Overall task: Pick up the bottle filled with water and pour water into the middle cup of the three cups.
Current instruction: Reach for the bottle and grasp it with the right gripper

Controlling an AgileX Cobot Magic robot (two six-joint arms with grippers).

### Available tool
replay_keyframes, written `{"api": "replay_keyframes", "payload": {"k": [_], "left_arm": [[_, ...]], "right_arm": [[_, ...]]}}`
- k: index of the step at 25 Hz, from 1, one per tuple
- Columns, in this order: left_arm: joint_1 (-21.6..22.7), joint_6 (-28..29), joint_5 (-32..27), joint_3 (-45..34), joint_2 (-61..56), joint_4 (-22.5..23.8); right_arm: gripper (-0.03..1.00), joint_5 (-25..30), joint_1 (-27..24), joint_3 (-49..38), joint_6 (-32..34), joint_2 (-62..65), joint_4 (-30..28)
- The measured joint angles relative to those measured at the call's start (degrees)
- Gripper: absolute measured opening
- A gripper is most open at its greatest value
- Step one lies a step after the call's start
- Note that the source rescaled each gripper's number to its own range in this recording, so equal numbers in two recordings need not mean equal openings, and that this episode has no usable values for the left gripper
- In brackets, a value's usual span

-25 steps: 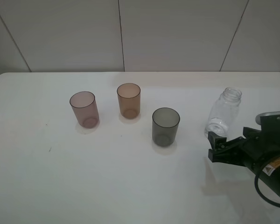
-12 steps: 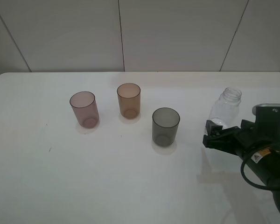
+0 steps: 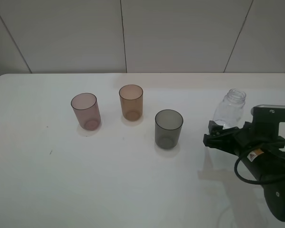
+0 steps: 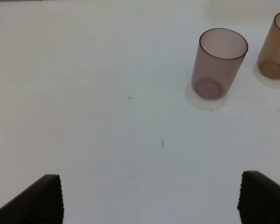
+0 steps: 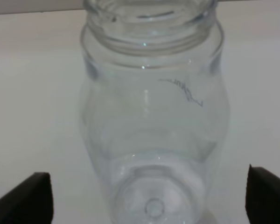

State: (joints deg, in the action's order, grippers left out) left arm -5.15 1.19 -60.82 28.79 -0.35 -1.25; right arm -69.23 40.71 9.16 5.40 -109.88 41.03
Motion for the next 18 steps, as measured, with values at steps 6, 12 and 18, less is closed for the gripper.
{"api": "replay_keyframes", "payload": {"k": [6,12,18], "left_arm": [[0.00,0.00,0.00,0.00,0.00,0.00],[0.00,0.00,0.00,0.00,0.00,0.00],[0.00,0.00,0.00,0.00,0.00,0.00]], "right_arm": [[0.78,0.00,-2.32,1.52,0.00,-1.02,-2.25],[0.78,0.00,-4.59,2.68,0.00,-2.14,-3.55],[0.78,0.02,-7.58,4.39,0.00,-2.89,-6.01]]}}
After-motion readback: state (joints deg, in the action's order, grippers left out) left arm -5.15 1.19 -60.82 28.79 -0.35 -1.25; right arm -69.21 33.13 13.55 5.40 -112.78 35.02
